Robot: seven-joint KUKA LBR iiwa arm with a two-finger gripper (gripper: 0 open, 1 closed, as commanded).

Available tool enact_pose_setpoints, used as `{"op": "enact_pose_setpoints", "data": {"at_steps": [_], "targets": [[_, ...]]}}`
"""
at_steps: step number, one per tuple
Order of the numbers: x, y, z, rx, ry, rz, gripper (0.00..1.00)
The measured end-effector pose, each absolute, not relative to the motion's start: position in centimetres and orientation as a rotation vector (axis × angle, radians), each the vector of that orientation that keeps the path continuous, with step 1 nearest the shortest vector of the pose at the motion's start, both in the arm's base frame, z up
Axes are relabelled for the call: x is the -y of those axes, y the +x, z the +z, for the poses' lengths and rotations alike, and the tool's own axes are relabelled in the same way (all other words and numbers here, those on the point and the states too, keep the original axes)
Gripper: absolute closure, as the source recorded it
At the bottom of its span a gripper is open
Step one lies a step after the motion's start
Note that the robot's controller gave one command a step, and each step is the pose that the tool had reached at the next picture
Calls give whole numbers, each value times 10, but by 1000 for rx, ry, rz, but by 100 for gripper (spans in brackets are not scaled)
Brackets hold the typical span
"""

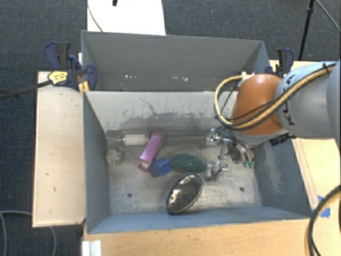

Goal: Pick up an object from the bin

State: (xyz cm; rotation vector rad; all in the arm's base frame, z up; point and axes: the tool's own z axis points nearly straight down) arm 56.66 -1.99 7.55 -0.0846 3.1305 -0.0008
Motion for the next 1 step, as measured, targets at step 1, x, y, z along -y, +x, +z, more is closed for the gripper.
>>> {"op": "enact_pose_setpoints", "data": {"at_steps": [1], "targets": [[20, 567, 76, -3128, -85, -1, 100]]}}
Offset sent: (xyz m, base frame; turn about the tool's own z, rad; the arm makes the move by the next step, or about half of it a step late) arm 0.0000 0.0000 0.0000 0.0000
